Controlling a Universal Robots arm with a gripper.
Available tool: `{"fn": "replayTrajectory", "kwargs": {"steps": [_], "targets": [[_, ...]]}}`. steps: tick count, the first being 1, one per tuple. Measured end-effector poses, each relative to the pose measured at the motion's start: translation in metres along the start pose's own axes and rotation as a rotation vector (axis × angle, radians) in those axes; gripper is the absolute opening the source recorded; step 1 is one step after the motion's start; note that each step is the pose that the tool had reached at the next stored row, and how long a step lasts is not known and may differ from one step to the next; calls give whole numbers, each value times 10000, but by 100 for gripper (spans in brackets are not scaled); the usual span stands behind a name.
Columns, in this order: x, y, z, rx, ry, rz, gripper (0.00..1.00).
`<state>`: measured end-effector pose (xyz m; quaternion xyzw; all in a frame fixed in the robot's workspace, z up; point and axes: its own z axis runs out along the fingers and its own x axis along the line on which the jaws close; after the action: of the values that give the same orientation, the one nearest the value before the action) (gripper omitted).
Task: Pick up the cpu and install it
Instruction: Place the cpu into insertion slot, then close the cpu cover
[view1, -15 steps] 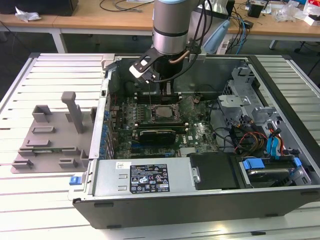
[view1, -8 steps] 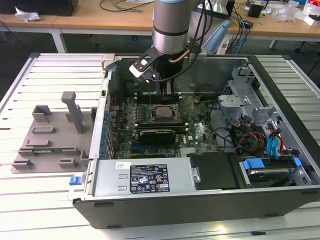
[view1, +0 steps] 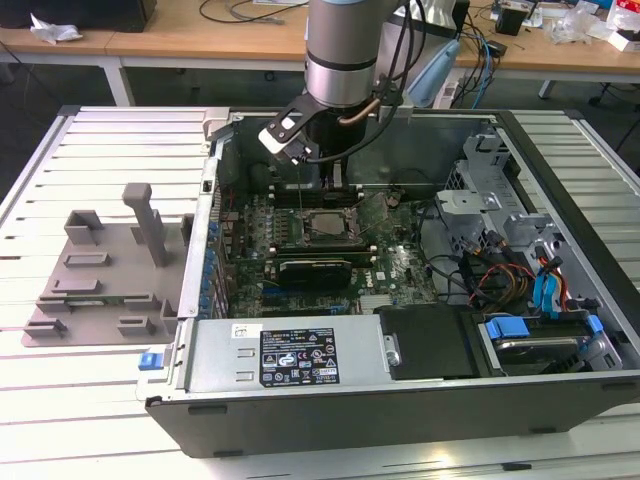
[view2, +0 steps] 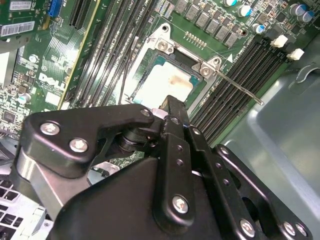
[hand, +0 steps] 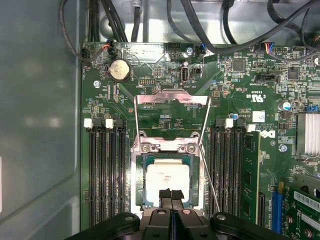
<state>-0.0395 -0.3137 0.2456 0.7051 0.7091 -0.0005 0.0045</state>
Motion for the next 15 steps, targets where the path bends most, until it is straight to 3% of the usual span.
{"fn": "replayTrajectory", "kwargs": {"steps": [13, 15], "targets": [[0, 0, -33, 0, -1, 0, 11], [-1, 0, -63, 0, 0, 0, 11]]}}
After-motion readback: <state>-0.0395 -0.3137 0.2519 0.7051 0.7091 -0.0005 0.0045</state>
